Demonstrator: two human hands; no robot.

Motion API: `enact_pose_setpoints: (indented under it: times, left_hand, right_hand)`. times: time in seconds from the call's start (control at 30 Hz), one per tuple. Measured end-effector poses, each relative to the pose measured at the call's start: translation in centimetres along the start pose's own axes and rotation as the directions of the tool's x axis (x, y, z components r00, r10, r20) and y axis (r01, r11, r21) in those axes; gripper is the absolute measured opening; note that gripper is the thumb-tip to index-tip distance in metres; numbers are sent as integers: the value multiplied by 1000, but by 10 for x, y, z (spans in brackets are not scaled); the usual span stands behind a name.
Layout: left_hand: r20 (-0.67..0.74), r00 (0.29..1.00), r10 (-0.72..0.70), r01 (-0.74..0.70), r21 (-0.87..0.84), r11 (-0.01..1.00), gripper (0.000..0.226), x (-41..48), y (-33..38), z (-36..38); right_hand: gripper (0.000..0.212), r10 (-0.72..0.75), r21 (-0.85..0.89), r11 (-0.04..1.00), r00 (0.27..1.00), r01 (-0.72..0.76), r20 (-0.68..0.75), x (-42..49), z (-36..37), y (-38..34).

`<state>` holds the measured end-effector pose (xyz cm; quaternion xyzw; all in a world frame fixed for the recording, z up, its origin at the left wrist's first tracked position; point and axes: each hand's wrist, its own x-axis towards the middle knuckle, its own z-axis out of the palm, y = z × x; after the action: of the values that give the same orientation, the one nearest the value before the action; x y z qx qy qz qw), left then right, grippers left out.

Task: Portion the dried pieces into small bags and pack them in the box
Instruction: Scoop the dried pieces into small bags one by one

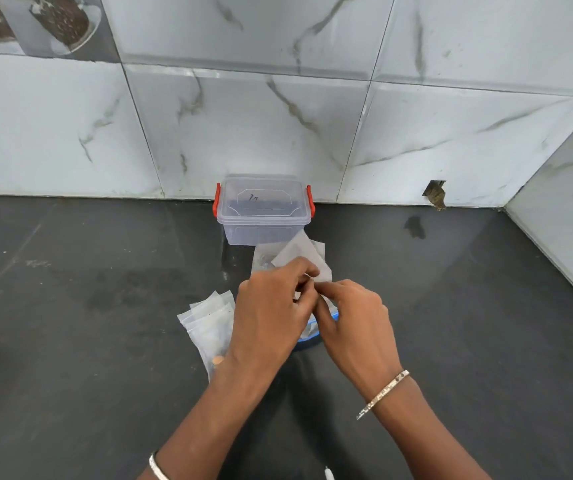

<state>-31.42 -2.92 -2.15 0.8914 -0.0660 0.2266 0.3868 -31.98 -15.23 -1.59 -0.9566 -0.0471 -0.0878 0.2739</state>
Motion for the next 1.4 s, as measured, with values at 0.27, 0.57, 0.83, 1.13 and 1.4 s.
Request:
enact_pose_setpoints:
  times: [0.27, 0.57, 0.83, 1.13, 1.4]
  left_hand:
    - [-24, 999, 40, -36, 168, 985, 13, 0, -10, -1]
    - [98, 993, -68, 49, 181, 982, 20, 12, -22, -19]
    - [172, 984, -48, 25, 133, 991, 19, 11, -22, -29]
    - [694, 720, 13, 95, -116, 989, 113, 13, -43, -57]
    - [739, 661, 128, 268, -393, 880, 40, 6, -43, -39]
  right_hand:
    - [41, -44, -132, 989, 984, 67, 172, 9, 3, 4]
    - [39, -231, -73, 958, 898, 276, 374, 5, -2, 0]
    - [29, -189, -269, 923, 932, 276, 309, 9, 6, -6]
    - [15, -227, -27, 970, 944, 240, 242, 6, -9, -5]
    - [19, -354, 162, 935, 854, 315, 382, -4, -18, -14]
